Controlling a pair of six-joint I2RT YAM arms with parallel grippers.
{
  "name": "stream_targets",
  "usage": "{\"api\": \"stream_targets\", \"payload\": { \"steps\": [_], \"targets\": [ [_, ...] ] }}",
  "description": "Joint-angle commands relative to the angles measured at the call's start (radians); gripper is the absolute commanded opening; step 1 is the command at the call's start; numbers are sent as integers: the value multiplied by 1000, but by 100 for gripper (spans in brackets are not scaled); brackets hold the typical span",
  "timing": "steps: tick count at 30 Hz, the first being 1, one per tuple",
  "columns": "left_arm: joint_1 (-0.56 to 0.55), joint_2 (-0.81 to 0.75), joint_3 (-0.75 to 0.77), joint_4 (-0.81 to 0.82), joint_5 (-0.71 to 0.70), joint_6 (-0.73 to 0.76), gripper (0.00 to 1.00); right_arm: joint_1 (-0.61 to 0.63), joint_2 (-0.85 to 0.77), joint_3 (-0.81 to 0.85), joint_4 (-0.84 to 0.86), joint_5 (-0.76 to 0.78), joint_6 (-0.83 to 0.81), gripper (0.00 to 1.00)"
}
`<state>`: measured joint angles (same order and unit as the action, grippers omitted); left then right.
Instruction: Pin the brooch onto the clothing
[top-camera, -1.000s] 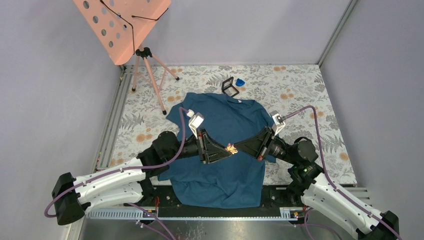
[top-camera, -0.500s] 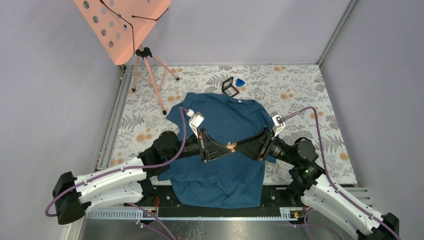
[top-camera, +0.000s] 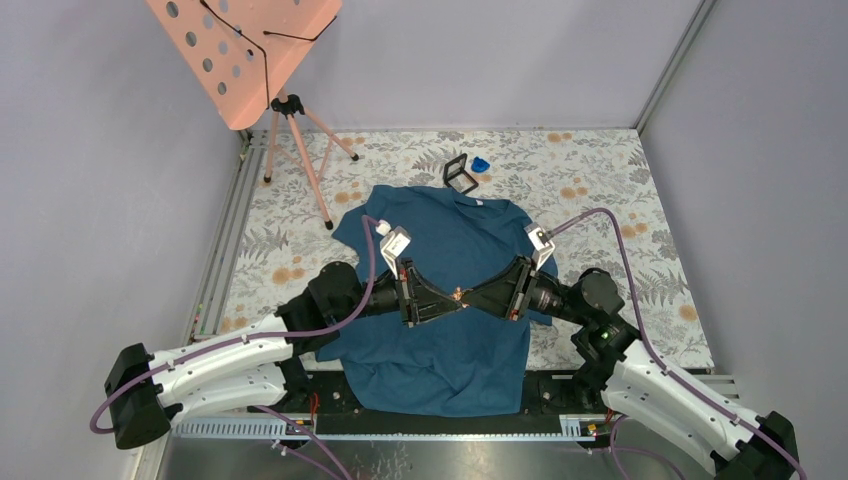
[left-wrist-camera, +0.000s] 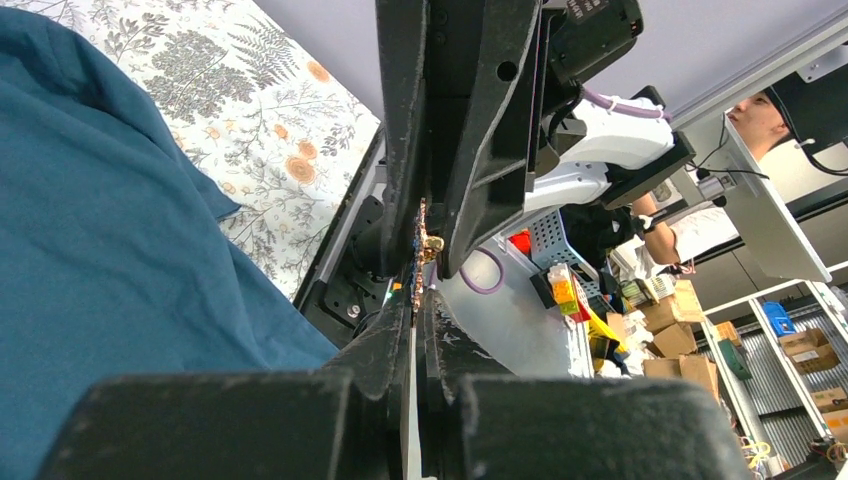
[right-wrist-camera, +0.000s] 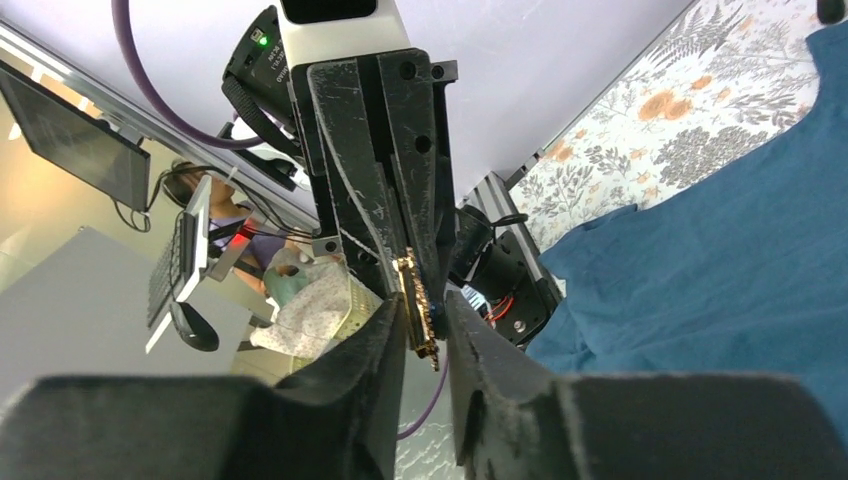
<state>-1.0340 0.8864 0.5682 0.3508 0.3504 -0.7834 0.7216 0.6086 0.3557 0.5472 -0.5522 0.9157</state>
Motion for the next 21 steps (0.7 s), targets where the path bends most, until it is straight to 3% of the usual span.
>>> {"api": "stream_targets", "payload": {
  "steps": [1, 4, 8, 11, 21],
  "targets": [
    [-1, -6, 46, 36, 30, 25, 0, 9, 13, 38, 65, -34, 21, 23],
    [0, -6, 48, 31, 40, 33, 0, 8, 22, 47, 47, -26, 22, 18],
    [-3, -5, 68, -8, 50, 53, 0, 7, 63, 103, -119, -22, -14, 13],
    [-6, -7, 74, -20, 51, 63, 0, 7, 97, 109, -120, -42, -11, 12],
    [-6, -16, 71, -66, -17, 55, 0, 8, 118, 88, 34, -126, 55, 32]
  ]
}}
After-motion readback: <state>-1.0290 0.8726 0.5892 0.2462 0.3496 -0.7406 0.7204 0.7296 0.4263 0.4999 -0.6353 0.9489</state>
